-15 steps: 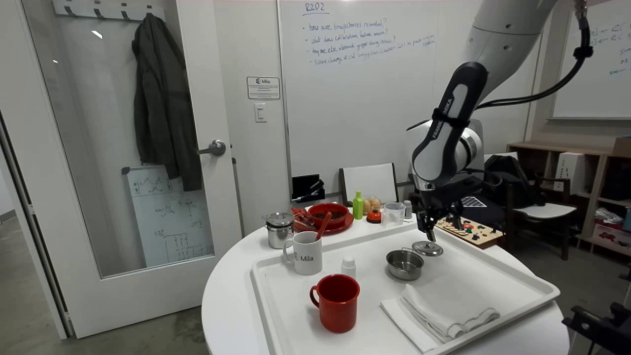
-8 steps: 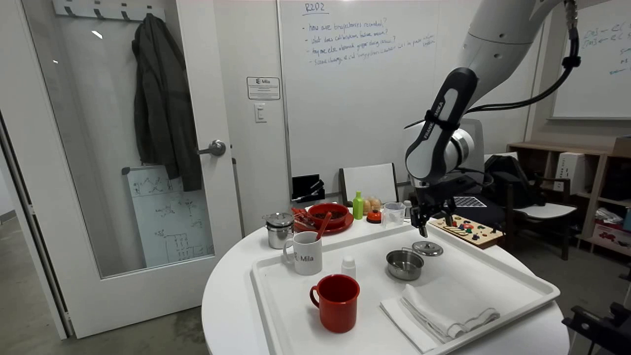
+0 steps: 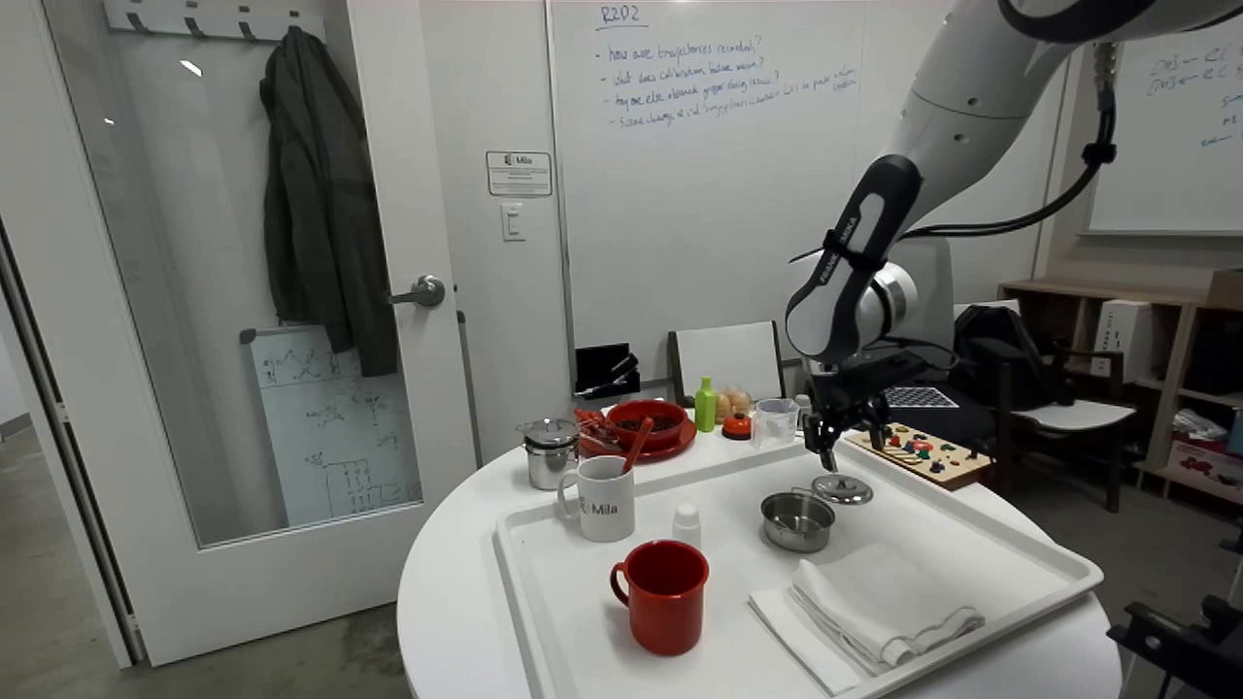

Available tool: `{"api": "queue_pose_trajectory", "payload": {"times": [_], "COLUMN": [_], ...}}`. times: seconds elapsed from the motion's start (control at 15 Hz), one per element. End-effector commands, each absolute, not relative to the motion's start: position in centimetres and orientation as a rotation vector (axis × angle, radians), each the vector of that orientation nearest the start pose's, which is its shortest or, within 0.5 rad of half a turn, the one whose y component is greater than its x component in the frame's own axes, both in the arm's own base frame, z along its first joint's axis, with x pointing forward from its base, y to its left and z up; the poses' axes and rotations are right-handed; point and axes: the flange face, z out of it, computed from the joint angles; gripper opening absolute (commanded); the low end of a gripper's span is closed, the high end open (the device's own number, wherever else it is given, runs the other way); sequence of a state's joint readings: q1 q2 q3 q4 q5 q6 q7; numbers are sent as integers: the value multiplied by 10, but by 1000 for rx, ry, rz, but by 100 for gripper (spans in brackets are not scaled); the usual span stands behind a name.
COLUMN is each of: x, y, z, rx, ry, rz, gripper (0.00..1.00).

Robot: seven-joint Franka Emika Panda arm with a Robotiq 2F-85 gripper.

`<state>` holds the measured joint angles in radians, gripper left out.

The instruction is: Pick the lid on the tray and put it on the pot

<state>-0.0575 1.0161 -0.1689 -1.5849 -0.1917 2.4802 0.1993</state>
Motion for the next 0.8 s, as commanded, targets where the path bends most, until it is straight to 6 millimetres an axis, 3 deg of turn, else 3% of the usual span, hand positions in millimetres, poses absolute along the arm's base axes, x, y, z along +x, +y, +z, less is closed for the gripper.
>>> {"api": "queue_pose_trajectory", "payload": {"times": [0.0,0.6,0.67,0.73], "x": [655,666,667,668], "y": [-144,-141,-141,-141], "z": [20,0,-2,-3], "rx": [-3347,-3337,-3335,-3333], "ry": [320,293,291,290], "rz": [258,336,342,344], "gripper": [100,100,92,73]}}
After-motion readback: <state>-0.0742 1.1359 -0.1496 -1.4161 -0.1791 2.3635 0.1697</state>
